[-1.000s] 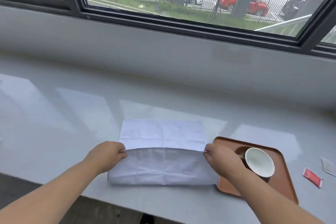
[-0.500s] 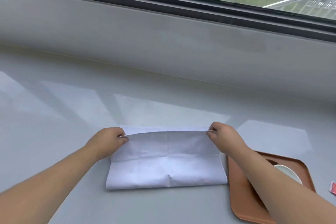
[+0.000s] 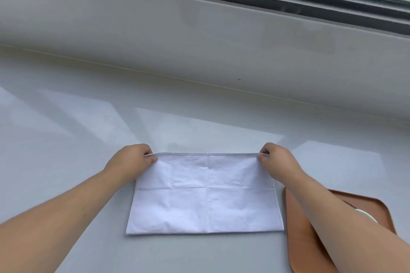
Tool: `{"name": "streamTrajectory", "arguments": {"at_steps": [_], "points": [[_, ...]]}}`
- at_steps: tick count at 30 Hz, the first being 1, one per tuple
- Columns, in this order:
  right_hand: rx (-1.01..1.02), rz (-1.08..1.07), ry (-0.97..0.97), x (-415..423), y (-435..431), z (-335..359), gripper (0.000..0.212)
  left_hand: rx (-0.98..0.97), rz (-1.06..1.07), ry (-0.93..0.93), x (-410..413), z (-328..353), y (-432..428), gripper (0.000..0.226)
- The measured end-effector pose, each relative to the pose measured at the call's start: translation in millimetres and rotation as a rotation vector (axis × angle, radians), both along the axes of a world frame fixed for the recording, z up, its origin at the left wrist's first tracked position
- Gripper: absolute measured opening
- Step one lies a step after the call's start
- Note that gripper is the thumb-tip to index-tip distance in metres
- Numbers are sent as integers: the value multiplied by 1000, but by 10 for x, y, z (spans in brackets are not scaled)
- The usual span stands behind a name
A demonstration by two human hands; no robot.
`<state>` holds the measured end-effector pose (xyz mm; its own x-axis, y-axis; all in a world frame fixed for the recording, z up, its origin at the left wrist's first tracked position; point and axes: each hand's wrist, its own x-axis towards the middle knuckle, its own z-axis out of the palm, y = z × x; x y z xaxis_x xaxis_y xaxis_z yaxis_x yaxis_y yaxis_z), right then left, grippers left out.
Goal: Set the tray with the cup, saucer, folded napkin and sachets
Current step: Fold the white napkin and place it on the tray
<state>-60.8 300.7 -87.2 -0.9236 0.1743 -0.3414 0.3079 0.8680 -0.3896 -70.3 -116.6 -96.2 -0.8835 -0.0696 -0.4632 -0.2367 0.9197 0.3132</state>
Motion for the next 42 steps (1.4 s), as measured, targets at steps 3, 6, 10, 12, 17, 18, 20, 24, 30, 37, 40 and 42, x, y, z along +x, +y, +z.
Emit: {"name": "streamTrajectory", "arguments": {"at_steps": [3,6,10,12,17,18,20,24,30,37,40,42], "points": [[46,1,-24,-9,3,-50,6,-35,9,35,-25,-36,-8,25],[161,20,-16,49,-20,-64,11,-63,-16,84,20,-67,-24,18],[309,116,136,242,-14,-80,42,-159,-118,255,185,-108,-43,34],[335,192,155,350,1,-71,45,-171,-219,298,295,-107,-21,33],[295,513,72,767,30,-46,29,-144,-483,255,712,-62,55,34],[299,580,55,875,35,-44,30,-133,-513,233,814,-51,67,44],[320,678,20,1076,47,-38,40,-131,-565,165,1014,-38,80,70],[327,764,2,1409,105,-8,58,-143,-603,73,1335,-40,49,96],[409,754,24,1600,169,-39,25,-160,-563,107,1557,-47,17,68],[198,448,125,1478,83,146,10,-181,-594,42,1533,49,63,71],[121,340,146,1356,58,245,8,-192,-610,37,1453,102,52,60],[82,272,138,1255,45,292,8,-158,-547,53,1372,136,40,46]]}}
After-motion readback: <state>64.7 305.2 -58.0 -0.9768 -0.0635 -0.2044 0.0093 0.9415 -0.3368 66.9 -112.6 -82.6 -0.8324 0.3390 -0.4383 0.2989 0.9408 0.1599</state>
